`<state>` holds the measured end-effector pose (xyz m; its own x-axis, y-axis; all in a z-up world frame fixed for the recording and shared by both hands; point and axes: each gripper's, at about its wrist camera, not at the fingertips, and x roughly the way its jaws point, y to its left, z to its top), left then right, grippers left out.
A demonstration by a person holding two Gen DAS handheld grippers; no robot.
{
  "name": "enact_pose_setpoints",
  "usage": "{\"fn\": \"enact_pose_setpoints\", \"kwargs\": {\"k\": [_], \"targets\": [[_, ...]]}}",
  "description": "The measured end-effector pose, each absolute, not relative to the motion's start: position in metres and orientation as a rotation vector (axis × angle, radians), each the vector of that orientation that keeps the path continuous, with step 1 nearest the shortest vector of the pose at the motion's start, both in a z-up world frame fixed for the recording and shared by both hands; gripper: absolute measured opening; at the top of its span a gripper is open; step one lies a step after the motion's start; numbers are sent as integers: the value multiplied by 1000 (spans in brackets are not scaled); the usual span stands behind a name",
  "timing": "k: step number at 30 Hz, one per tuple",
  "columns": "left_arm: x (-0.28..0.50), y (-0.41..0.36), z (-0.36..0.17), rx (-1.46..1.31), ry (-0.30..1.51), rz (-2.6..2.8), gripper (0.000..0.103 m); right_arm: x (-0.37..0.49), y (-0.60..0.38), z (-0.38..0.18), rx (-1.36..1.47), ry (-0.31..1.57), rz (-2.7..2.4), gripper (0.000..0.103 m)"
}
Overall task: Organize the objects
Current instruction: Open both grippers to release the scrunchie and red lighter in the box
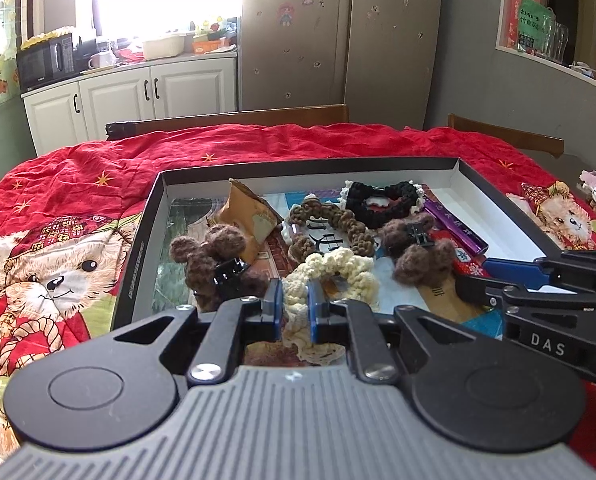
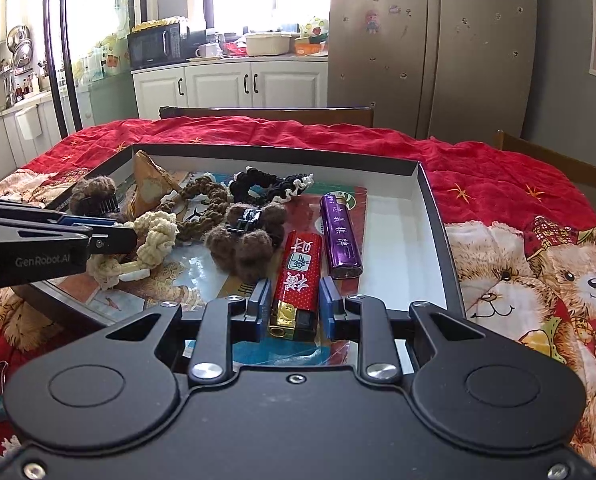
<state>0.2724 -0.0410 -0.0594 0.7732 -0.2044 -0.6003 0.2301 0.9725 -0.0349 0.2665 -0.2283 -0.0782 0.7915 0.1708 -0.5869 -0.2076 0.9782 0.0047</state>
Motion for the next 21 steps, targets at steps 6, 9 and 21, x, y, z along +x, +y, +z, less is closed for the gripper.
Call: {"fn": "enact_pose_setpoints", "kwargs": {"k": [6, 9, 21], "targets": [[273, -42, -62, 45, 651, -232, 16, 266, -229, -78, -64, 627, 204, 25], [273, -41, -61, 38, 654, -233, 18, 267, -230, -78, -63, 632, 206, 25], [270, -41, -59, 41, 642, -227, 48, 267, -233, -76, -52, 641, 202, 27]]}}
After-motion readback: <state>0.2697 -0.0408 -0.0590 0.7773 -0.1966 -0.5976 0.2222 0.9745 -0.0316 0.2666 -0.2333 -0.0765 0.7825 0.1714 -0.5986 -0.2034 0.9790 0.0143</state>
